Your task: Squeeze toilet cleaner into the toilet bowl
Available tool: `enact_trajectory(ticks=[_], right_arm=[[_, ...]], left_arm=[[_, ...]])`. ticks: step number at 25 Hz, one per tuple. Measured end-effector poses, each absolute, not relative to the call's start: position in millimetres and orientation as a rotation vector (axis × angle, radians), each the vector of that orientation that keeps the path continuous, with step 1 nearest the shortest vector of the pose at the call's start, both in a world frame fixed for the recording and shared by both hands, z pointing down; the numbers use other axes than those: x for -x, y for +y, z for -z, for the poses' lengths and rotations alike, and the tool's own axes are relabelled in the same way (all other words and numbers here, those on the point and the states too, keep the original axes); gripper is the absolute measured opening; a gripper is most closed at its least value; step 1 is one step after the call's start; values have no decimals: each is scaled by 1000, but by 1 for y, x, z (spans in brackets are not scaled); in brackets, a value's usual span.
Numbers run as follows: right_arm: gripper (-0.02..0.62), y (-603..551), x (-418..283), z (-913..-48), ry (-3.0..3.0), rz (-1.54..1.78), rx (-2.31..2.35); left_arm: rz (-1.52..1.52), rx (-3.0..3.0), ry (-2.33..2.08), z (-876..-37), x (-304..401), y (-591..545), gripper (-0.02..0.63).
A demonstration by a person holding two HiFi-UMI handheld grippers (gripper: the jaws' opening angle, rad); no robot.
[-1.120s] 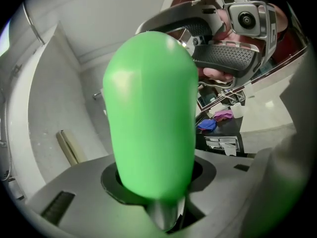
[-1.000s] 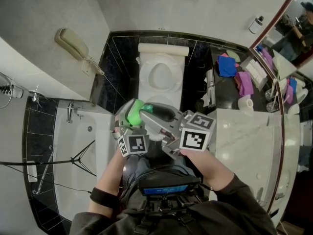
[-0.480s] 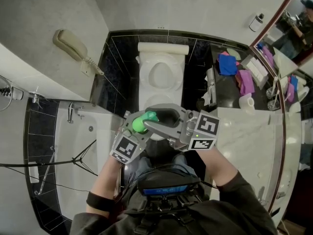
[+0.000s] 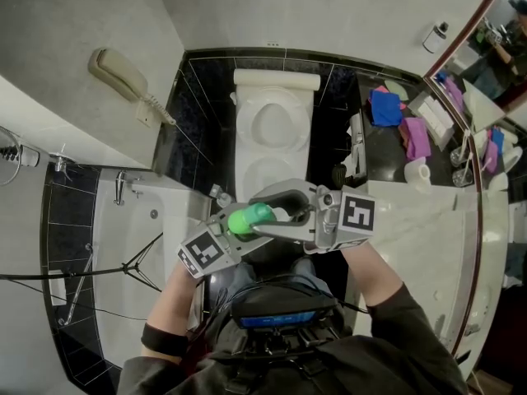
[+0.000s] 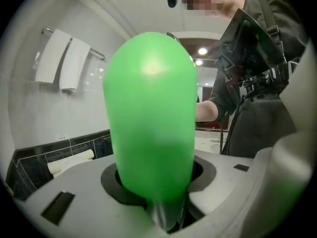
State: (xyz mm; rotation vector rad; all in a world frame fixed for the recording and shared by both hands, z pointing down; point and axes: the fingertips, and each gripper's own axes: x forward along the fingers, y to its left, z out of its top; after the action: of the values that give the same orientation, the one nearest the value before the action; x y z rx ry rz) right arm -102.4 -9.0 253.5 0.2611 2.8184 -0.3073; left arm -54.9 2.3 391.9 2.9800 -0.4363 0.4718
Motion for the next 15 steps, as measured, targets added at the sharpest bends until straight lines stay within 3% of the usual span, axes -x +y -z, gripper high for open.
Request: enact_trajectory(ticks=[6, 11, 15], right_arm=[[166, -19, 105, -253, 2814, 387, -180], [271, -39, 107, -254, 2816, 457, -23], [275, -58, 109, -259, 2823, 608, 172]], left_arm=[[-464, -3012, -542, -390, 59, -10, 190], [-485, -3012, -822, -388, 69, -33, 190], [-554, -2960, -1208, -385, 86, -61, 190]])
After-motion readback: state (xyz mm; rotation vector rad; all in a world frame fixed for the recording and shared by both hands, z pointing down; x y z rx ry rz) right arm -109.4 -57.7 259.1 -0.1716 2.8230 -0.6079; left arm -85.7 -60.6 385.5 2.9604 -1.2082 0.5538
